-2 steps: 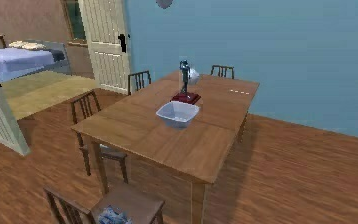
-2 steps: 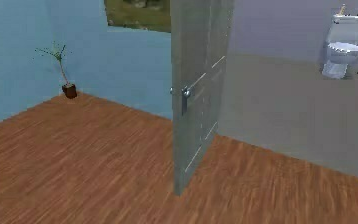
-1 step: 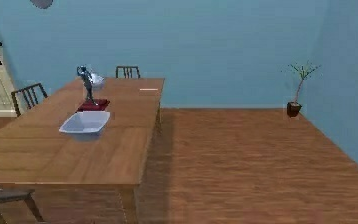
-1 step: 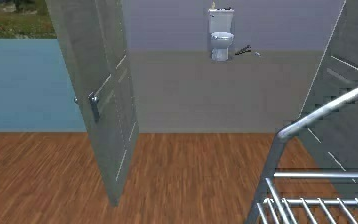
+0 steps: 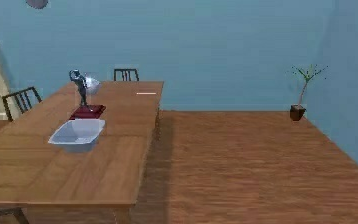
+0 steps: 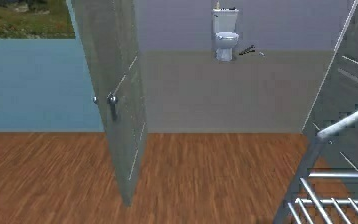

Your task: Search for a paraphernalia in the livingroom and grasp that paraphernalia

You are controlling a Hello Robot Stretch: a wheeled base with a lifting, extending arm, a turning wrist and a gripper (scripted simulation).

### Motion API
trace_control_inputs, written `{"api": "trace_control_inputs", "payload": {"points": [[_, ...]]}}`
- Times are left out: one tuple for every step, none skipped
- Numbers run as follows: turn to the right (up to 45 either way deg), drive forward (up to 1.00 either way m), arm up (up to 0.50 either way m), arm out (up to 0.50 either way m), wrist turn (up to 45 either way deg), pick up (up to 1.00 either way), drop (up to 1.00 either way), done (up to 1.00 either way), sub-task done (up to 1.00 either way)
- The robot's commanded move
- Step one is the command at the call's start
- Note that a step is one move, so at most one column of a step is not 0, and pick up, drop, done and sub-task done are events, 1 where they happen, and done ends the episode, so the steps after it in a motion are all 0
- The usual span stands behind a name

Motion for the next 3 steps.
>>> {"api": "trace_control_inputs", "payload": {"points": [[45.0,0.00,0.00,0.00,0.0,0.00,0.00,0.00,0.00],[42.0,0.00,0.00,0.00,0.0,0.00,0.00,0.00,0.00],[0.0,0.15,0.00,0.00,0.0,0.00,0.00,0.00,0.00]]}}
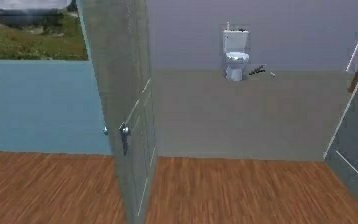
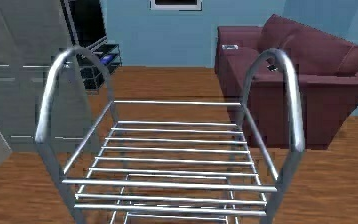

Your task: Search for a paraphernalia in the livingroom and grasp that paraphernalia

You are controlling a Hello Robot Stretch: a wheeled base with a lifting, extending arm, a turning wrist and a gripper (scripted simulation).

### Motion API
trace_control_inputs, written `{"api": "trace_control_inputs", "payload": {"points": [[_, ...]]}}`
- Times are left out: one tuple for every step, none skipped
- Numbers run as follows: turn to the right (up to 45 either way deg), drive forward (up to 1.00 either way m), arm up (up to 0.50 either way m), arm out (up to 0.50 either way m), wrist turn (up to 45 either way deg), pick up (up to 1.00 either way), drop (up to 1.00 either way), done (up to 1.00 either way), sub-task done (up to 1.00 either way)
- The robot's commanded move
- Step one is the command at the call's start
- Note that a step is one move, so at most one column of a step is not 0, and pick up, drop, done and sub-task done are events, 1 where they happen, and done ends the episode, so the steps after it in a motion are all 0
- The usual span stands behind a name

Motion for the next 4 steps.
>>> {"api": "trace_control_inputs", "payload": {"points": [[45.0,0.00,0.00,0.00,0.0,0.00,0.00,0.00,0.00],[45.0,0.00,0.00,0.00,0.0,0.00,0.00,0.00,0.00],[21.0,0.00,0.00,0.00,0.0,0.00,0.00,0.00,0.00],[0.0,0.00,0.50,0.00,0.0,0.00,0.00,0.00,0.00]]}}
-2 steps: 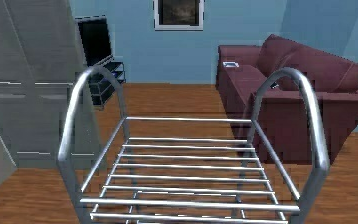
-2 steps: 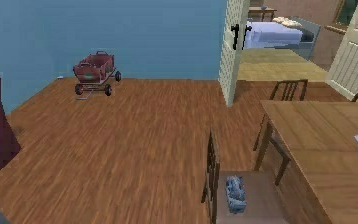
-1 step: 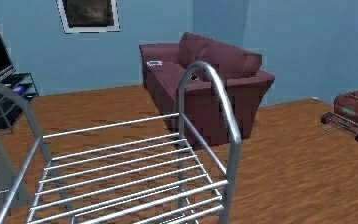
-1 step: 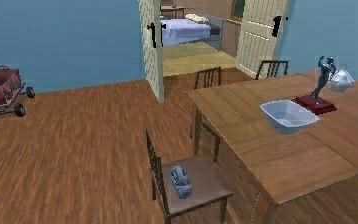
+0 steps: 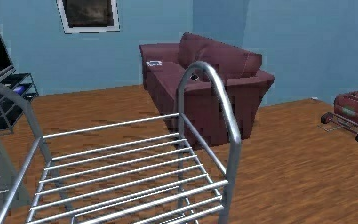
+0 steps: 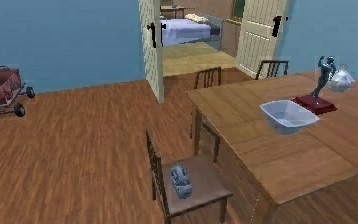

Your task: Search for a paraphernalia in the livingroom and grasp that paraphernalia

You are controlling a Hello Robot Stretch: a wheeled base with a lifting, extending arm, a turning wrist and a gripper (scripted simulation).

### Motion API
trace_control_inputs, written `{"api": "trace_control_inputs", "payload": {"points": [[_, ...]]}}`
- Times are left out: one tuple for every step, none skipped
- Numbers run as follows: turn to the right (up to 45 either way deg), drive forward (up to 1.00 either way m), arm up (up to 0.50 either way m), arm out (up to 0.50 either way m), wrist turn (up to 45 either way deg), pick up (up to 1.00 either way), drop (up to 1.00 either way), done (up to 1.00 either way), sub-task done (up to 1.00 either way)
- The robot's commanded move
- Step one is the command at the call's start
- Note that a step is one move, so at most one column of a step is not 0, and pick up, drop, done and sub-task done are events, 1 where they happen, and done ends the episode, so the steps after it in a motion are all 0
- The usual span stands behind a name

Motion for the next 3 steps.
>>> {"api": "trace_control_inputs", "payload": {"points": [[0.0,0.00,0.02,0.00,0.0,0.00,0.00,0.00,0.00],[0.0,0.00,0.00,0.40,0.0,0.00,0.00,0.00,0.00],[0.0,0.00,0.00,0.00,45.0,0.00,0.00,0.00,0.00]]}}
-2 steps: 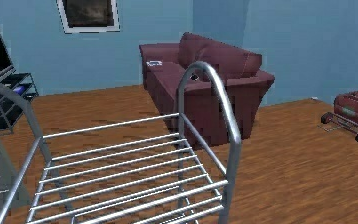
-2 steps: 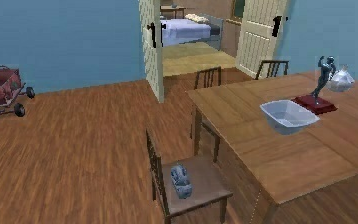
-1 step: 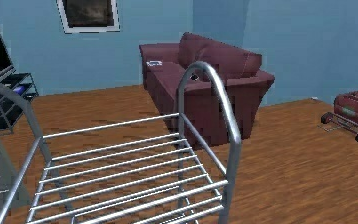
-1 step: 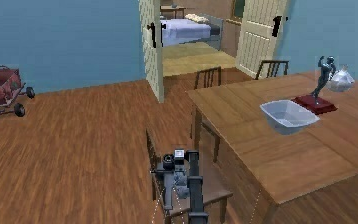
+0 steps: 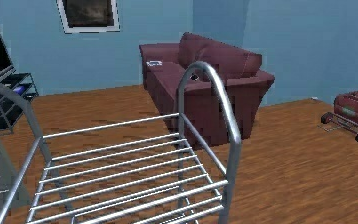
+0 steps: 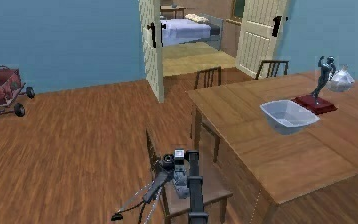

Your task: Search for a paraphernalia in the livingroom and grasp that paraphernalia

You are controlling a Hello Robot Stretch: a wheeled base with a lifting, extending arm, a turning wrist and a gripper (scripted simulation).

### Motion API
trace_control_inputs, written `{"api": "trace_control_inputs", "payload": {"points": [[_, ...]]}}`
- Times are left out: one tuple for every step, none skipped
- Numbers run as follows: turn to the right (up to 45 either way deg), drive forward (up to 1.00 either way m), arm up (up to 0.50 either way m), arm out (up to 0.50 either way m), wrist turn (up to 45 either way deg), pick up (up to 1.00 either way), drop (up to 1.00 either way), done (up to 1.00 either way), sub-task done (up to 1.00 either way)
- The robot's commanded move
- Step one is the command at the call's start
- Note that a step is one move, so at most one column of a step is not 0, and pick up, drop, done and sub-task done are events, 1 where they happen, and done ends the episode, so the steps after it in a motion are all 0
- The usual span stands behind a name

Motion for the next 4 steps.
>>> {"api": "trace_control_inputs", "payload": {"points": [[0.0,0.00,0.00,0.00,45.0,0.00,0.00,0.00,0.00],[0.0,0.00,0.00,0.00,45.0,0.00,0.00,0.00,0.00],[0.0,0.00,0.00,0.00,45.0,0.00,0.00,0.00,0.00],[0.0,0.00,0.00,0.00,12.0,0.00,0.00,0.00,0.00]]}}
